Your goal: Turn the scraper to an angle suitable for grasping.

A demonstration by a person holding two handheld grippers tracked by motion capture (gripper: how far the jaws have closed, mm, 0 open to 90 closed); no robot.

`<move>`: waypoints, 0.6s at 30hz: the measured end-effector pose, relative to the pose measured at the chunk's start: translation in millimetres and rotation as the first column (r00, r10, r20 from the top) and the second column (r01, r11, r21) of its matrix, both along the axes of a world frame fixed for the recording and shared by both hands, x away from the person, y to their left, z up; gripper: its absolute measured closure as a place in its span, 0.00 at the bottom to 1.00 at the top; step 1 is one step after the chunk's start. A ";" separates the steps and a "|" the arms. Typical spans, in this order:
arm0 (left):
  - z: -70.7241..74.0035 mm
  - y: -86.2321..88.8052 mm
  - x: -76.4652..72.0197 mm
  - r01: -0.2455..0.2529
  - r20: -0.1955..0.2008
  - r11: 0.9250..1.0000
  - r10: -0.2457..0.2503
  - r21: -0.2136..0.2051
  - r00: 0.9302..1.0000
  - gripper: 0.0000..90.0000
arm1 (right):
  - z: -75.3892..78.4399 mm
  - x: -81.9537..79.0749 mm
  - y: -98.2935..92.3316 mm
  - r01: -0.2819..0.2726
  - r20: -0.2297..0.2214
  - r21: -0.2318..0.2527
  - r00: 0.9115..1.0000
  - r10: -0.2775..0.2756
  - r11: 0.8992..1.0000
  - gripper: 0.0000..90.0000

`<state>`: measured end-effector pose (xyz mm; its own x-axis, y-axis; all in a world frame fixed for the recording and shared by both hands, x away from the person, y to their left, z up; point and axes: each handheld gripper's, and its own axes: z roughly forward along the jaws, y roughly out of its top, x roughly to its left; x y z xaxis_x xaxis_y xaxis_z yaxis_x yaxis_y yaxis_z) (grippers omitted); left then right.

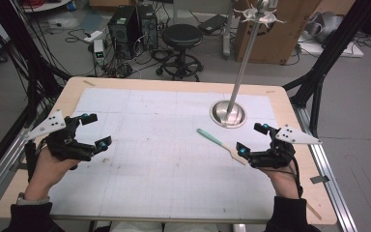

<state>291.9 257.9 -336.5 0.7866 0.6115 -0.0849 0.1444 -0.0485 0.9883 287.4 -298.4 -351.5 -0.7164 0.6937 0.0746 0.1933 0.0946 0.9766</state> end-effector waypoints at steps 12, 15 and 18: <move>-2.1 0.3 -4.0 0.009 -0.013 1.000 -0.009 -0.001 1.000 0.02 | -6.0 6.7 3.2 -0.055 -0.022 -0.038 0.998 0.054 0.998 0.26; -3.0 1.0 -6.0 0.003 -0.014 1.000 -0.003 0.000 1.000 0.02 | -9.9 9.8 3.3 -0.067 -0.058 -0.032 0.996 0.065 0.997 0.42; -7.2 -3.8 -8.0 0.014 -0.030 1.000 -0.014 -0.018 0.999 0.02 | -12.7 11.8 4.4 -0.073 -0.081 -0.038 0.994 0.070 0.997 0.56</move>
